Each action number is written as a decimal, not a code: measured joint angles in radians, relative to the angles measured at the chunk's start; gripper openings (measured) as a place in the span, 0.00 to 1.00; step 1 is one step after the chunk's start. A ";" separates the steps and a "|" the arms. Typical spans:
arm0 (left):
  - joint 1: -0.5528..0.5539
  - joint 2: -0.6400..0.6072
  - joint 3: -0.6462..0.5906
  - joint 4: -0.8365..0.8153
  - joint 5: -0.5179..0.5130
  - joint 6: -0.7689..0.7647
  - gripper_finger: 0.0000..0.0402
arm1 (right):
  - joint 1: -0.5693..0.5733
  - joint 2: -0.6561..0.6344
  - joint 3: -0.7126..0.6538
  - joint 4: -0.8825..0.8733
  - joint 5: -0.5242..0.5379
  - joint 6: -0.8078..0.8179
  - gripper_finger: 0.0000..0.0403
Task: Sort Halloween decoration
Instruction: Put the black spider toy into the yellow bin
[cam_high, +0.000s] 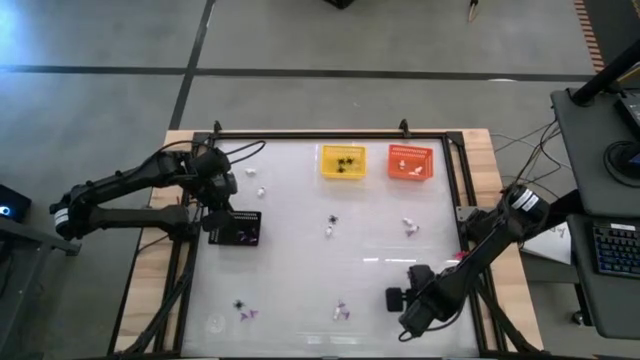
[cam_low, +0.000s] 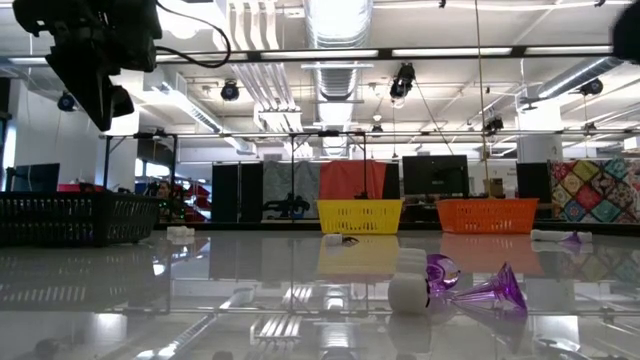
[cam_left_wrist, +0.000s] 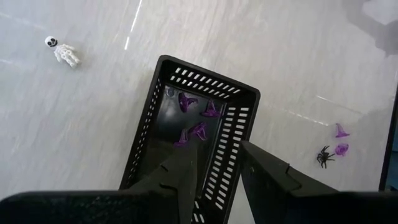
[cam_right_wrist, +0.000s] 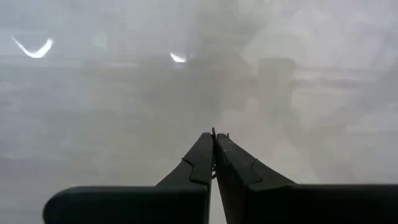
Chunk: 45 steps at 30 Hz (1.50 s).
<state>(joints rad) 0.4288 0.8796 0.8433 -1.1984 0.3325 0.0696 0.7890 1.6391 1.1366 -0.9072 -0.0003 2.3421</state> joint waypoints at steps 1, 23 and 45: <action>0.000 -0.001 0.000 0.000 0.000 0.000 0.25 | -0.009 -0.010 0.000 -0.011 0.015 -0.006 0.02; 0.000 -0.011 0.000 0.002 -0.011 0.000 0.25 | -0.411 -0.081 0.014 -0.019 0.213 -0.592 0.02; 0.000 -0.010 0.000 0.002 -0.011 -0.003 0.25 | -1.027 -0.082 0.096 0.223 0.180 -1.508 0.02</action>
<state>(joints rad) 0.4290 0.8700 0.8433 -1.1969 0.3210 0.0662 -0.2382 1.5573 1.2327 -0.6845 0.1796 0.8341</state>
